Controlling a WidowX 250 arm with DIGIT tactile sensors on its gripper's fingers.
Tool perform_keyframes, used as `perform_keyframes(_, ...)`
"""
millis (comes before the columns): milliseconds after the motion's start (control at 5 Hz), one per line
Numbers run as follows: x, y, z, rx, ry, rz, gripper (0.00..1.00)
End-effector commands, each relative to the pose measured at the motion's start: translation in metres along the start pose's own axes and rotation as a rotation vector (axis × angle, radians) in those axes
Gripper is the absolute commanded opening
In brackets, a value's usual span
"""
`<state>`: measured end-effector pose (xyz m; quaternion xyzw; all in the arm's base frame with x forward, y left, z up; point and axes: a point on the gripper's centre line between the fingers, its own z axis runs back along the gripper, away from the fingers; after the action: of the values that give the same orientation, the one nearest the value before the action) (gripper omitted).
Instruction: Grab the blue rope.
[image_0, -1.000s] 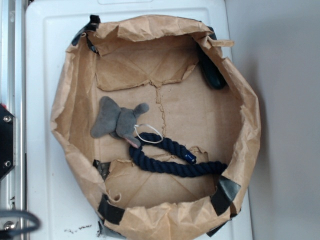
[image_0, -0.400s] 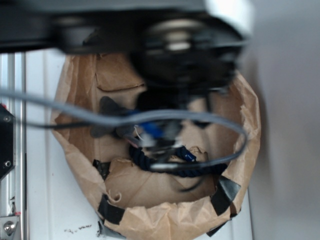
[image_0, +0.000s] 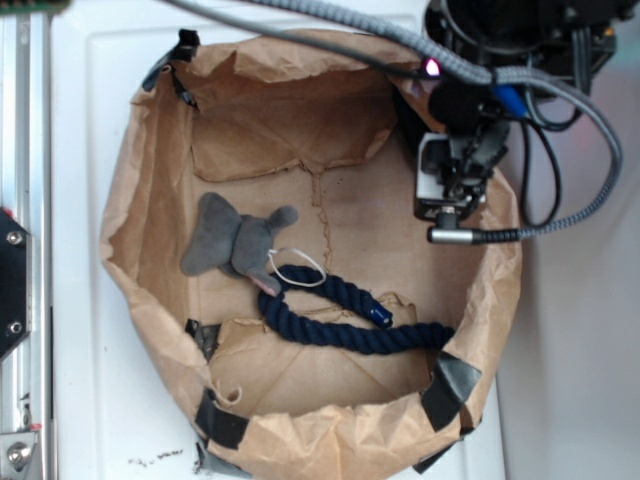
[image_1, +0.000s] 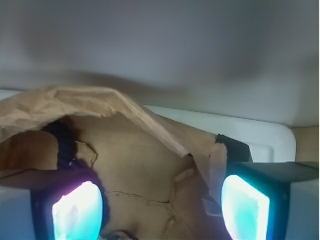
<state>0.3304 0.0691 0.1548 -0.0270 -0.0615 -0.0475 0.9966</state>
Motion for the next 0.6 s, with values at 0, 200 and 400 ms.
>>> perform_keyframes(0, 0.01, -0.001, 0.023, 0.028, -0.073, -0.016, 1.0)
perform_keyframes(200, 0.01, -0.001, 0.023, 0.028, -0.073, -0.016, 1.0)
perform_keyframes(400, -0.004, -0.024, 0.019, 0.008, -0.075, -0.186, 1.0)
